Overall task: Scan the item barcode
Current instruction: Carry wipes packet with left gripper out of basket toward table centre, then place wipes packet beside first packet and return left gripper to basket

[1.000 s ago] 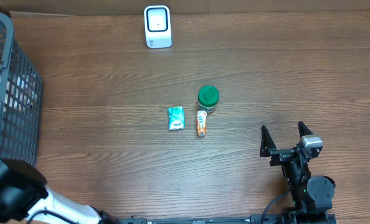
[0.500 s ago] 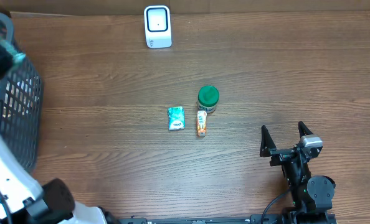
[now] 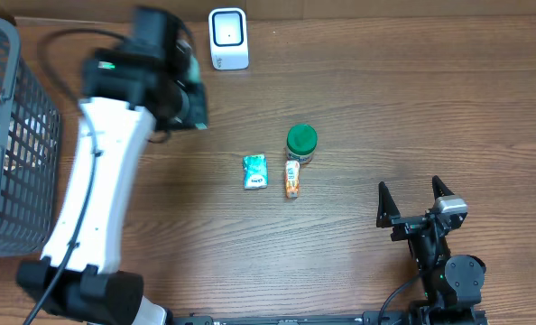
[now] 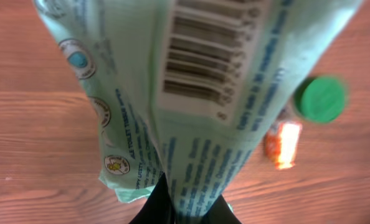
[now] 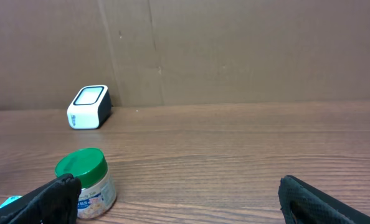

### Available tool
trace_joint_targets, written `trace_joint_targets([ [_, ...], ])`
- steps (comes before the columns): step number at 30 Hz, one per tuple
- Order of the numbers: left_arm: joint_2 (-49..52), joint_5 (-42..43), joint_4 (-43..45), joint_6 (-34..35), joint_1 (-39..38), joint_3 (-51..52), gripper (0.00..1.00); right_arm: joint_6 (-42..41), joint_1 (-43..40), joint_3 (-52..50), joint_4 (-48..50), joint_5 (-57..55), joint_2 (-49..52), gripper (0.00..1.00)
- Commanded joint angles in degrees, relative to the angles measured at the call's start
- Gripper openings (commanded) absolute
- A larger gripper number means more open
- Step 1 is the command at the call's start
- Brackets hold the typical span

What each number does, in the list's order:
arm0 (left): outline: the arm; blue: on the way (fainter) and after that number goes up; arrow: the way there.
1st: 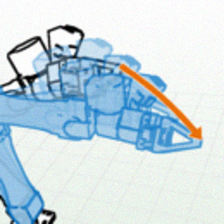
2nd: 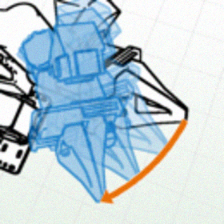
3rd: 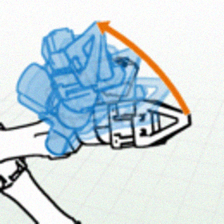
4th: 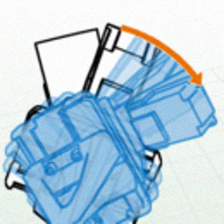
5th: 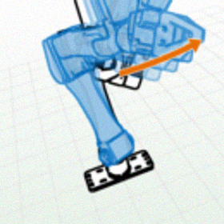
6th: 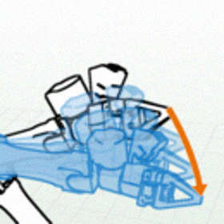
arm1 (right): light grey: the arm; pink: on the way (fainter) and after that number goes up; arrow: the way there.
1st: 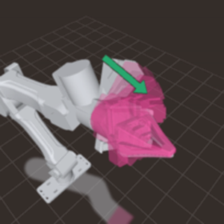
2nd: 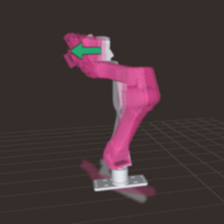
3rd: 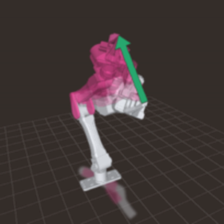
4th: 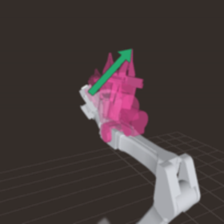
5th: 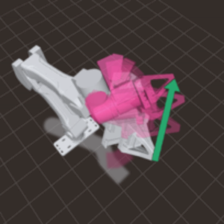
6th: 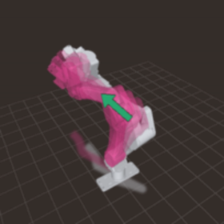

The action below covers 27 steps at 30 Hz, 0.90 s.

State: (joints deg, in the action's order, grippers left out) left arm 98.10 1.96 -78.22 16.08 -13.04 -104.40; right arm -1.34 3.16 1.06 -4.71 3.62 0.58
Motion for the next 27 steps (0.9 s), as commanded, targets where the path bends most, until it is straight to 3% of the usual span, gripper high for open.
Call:
trace_joint_targets([
  [1, 0.6, -3.0, 5.4, 0.9, -2.4, 11.0, 0.05, -0.2, 0.4, -0.6, 0.3, 0.0, -0.4, 1.0],
  [8, 0.6, -1.7, 20.0, 1.1, -7.1, 27.9, 0.04, -0.2, 0.4, -0.6, 0.3, -0.1, -0.4, 1.0],
  [14, 0.6, -0.4, 27.9, 4.1, -10.2, 35.7, 0.04, -0.2, 0.4, -0.6, 0.3, -0.1, -0.4, 1.0],
  [19, 0.7, -0.4, 30.2, 8.4, -12.2, 37.7, 0.04, -0.2, 0.4, -0.6, 0.3, -0.1, -0.4, 1.0],
  [24, 0.8, -0.5, 31.2, 8.4, -14.0, 37.9, 0.05, -0.2, 0.4, -0.6, 0.3, -0.1, -0.4, 1.0],
  [27, 0.8, -0.5, 30.9, 8.4, -14.1, 37.9, 0.13, -0.2, 0.4, -0.6, 0.3, -0.1, -0.4, 1.0],
])
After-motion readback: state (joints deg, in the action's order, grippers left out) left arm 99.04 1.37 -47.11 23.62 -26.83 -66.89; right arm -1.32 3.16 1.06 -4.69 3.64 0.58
